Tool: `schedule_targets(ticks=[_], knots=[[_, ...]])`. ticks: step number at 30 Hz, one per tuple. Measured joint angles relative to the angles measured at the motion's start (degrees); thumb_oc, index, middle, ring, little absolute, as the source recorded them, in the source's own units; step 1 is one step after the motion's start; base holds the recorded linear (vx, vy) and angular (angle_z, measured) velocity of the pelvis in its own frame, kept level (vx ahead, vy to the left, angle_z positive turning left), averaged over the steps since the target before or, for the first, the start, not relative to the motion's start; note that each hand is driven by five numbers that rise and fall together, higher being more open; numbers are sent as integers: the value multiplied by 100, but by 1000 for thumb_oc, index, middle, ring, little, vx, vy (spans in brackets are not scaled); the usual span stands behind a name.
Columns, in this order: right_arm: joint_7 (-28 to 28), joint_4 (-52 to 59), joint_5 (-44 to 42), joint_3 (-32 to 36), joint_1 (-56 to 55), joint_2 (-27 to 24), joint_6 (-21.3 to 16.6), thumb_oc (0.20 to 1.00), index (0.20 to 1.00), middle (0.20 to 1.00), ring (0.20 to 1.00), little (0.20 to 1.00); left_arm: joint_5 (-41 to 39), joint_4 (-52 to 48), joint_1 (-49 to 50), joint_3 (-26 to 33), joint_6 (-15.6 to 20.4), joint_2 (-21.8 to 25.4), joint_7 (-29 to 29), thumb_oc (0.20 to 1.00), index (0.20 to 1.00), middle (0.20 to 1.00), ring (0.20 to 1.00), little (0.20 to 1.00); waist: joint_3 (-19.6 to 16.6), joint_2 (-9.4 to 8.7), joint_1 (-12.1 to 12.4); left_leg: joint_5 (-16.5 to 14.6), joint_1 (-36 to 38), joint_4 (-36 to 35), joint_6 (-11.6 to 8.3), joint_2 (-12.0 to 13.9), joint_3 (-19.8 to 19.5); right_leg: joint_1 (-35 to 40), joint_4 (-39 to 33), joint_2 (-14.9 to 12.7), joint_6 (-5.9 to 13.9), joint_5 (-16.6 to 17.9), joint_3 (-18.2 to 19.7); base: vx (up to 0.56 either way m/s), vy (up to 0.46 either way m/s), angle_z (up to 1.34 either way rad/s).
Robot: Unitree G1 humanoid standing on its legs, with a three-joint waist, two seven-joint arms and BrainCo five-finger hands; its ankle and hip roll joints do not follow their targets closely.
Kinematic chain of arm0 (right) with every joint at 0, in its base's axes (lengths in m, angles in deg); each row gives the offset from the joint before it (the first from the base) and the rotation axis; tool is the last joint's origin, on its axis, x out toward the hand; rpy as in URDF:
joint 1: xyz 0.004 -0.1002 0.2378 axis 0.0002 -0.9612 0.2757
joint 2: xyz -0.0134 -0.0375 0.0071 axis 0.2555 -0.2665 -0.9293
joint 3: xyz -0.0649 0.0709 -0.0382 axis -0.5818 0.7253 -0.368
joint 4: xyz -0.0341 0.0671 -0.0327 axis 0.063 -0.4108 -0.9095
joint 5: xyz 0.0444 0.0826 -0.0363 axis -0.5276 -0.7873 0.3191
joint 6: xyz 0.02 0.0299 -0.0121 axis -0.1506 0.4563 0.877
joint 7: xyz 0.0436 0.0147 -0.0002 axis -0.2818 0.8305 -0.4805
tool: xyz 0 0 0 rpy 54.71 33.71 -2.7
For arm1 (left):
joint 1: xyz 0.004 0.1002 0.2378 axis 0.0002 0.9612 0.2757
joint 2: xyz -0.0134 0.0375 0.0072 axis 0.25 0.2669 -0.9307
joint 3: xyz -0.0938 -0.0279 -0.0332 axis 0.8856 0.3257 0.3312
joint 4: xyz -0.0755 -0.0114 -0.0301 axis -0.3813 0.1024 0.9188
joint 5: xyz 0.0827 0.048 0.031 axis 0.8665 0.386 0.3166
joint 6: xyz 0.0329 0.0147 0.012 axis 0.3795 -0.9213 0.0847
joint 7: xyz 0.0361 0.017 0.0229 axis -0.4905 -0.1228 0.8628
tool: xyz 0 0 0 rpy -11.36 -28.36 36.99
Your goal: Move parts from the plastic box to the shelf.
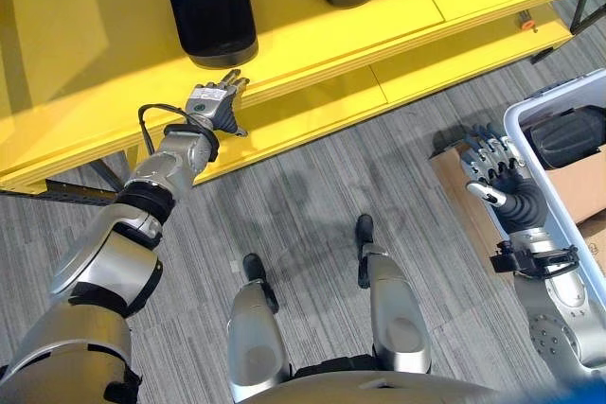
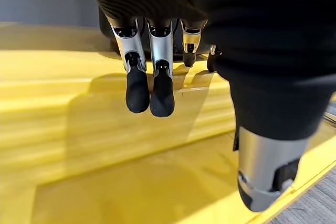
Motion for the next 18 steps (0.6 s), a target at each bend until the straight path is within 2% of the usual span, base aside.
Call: schedule_targets(ticks=[4, 18], knots=[[-17, 83, -59, -33, -19, -239, -3, 1000, 1000, 1000, 1000, 1000, -56, 294, -412, -101, -22, 11, 27, 1000, 1000, 1000, 1000, 1000, 30, -58, -94, -63, -206, 163, 13, 26, -12, -149, 34, 9, 1, 7, 14, -2, 4, -1], [-67, 233, -220, -35, -50, -282, -5, 1000, 1000, 1000, 1000, 1000, -272, 679, -995, -246, -62, 66, 27, 1000, 1000, 1000, 1000, 1000, -1, -225, -234, -248, -520, 572, 24, 83, -1, -338, 65, 69, 21, 61, 64, 8, 6, -2]])
